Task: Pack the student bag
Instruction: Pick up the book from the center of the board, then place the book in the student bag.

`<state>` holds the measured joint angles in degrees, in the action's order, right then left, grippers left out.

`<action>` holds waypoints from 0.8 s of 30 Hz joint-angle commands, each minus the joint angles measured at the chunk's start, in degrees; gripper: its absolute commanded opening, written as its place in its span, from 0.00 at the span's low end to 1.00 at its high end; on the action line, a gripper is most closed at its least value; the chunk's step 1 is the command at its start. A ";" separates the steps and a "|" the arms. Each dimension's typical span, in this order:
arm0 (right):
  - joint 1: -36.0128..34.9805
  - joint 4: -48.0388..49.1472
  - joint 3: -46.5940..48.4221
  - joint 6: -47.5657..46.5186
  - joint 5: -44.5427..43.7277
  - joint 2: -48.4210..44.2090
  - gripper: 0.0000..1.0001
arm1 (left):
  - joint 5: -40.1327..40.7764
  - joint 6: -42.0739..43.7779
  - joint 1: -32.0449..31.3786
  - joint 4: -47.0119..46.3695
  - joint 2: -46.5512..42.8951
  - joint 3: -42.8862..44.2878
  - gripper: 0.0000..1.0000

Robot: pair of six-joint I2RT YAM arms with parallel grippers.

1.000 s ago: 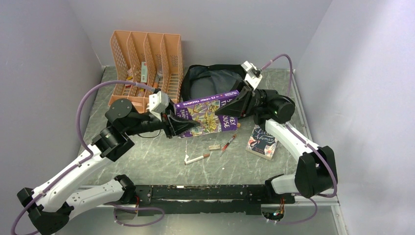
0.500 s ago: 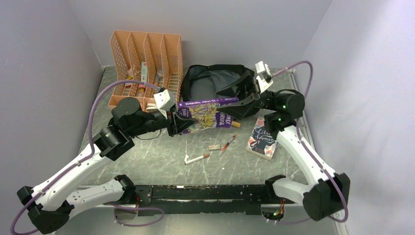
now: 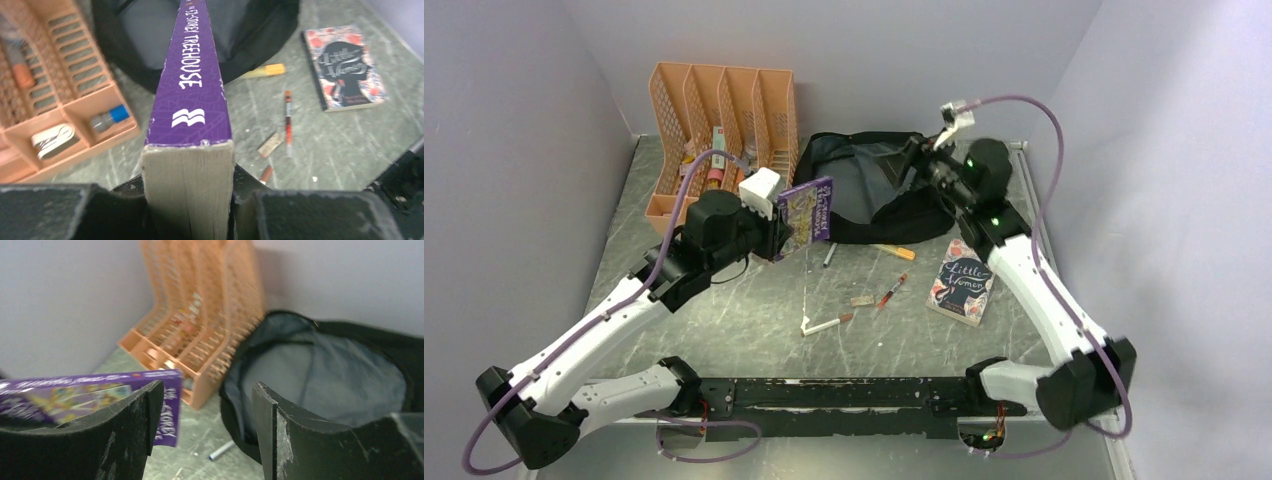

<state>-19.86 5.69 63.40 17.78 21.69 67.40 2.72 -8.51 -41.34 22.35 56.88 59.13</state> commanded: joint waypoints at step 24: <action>-14.02 -33.74 53.79 -24.29 -57.15 65.01 0.91 | 4.22 -7.45 3.51 2.86 -6.50 -2.71 0.05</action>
<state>-33.45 -27.49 114.02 -1.85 -25.10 129.34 8.14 -16.01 -38.28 27.33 51.62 53.71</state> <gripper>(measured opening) 0.896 0.292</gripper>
